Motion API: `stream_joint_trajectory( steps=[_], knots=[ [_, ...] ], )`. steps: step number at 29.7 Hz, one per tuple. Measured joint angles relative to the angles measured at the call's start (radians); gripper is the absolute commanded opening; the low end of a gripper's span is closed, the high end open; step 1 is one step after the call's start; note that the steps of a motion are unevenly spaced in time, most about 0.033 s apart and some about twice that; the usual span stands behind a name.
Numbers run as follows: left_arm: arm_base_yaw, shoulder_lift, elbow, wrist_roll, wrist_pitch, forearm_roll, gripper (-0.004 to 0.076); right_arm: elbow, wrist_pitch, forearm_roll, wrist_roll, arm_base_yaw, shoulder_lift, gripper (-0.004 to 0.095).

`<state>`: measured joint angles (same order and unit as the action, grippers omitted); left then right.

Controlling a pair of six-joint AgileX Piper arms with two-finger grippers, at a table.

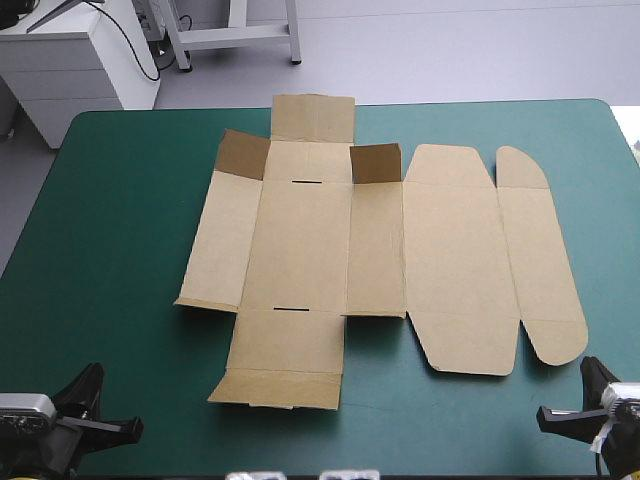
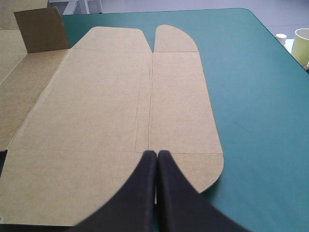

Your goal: Fold the box

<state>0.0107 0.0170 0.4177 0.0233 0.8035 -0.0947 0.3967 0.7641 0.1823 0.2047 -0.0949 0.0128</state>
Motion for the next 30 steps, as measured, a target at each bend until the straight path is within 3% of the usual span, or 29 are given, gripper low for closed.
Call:
stream_joint_trajectory(
  steps=[14, 21, 30],
  knots=[
    [0.0, 0.0, 0.0, 0.0, -0.005, 0.0, -0.0008, 0.0, 0.0, 0.0, 0.0, 0.0, 0.0, -0.002],
    [0.0, -0.014, 0.005, 0.0, -0.155, 0.0, -0.0008, 0.0, 0.0, 0.0, 0.0, 0.0, 0.0, -0.002],
    [0.0, -0.355, 0.138, 0.0, -0.259, 0.0, -0.0008, 0.0, 0.0, 0.0, 0.0, 0.0, 0.0, -0.002]
  ],
)
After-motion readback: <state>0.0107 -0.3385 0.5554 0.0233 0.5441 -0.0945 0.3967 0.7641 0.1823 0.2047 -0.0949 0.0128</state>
